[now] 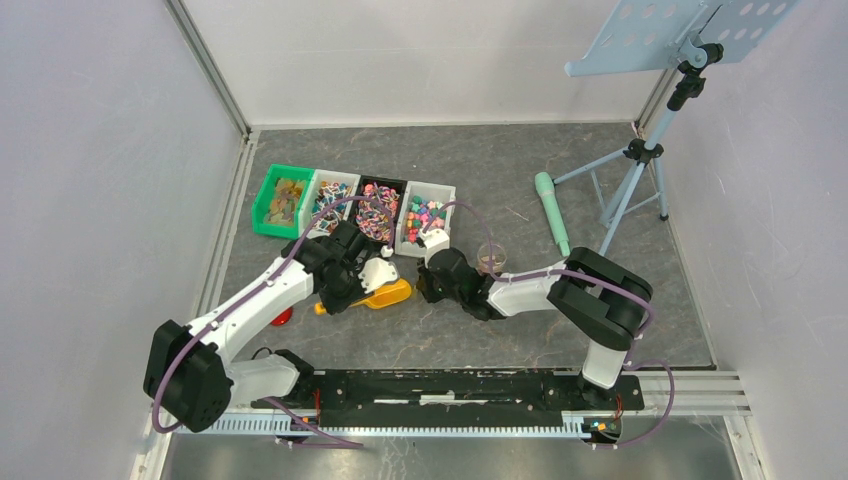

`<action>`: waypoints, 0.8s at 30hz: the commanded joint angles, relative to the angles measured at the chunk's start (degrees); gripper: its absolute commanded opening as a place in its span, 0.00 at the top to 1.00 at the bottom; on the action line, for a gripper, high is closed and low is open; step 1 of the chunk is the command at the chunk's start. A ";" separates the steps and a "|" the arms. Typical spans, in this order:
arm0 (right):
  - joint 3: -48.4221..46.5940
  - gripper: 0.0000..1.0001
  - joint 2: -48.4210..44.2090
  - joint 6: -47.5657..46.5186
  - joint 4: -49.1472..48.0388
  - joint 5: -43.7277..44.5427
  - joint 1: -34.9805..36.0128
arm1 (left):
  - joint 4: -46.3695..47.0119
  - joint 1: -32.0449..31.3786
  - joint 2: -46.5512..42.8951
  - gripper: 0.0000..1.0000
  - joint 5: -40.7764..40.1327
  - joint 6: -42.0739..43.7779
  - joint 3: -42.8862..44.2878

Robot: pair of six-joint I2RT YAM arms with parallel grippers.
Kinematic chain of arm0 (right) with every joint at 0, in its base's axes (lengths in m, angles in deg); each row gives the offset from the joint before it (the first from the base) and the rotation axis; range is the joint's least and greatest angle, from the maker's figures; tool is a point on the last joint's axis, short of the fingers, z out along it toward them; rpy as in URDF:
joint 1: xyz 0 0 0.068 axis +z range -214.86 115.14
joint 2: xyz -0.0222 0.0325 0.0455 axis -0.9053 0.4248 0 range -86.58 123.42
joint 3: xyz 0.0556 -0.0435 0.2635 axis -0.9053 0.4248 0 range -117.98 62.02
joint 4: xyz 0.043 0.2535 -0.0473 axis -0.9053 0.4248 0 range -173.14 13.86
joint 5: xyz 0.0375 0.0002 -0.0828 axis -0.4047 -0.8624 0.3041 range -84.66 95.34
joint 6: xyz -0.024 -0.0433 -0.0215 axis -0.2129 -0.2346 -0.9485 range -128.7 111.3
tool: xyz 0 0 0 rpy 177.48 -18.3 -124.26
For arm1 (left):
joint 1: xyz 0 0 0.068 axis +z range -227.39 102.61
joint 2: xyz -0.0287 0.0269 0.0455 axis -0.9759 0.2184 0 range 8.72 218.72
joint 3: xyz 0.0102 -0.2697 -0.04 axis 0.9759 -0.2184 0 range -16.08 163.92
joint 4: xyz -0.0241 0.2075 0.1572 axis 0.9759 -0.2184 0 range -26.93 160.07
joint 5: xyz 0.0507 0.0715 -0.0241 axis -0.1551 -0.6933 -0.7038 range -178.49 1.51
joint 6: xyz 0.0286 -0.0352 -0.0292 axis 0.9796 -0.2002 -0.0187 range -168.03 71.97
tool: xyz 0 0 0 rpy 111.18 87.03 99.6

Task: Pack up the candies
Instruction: Scoop the fake candies from the center of the board.

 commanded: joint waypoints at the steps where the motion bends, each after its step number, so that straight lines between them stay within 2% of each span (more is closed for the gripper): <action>1: -1.44 0.83 0.41 4.17 -3.59 -5.85 0.94 | -0.94 -0.36 -1.08 0.98 3.44 1.02 2.33; 5: -2.37 0.82 -1.25 4.35 -4.23 -6.58 0.93 | -1.09 -0.45 -1.78 0.98 4.75 0.99 2.47; 10: -3.00 0.82 -3.29 1.59 1.44 -2.94 0.14 | -3.17 -0.44 -2.68 0.98 4.56 1.52 3.13; 15: 3.00 0.82 -9.86 -2.61 5.06 -1.29 -1.00 | -3.48 -0.53 -5.51 0.98 6.90 2.26 1.86; 24: 13.75 0.82 -19.47 -3.33 7.96 -1.17 0.90 | -3.77 -2.70 -3.80 0.98 3.81 2.72 0.89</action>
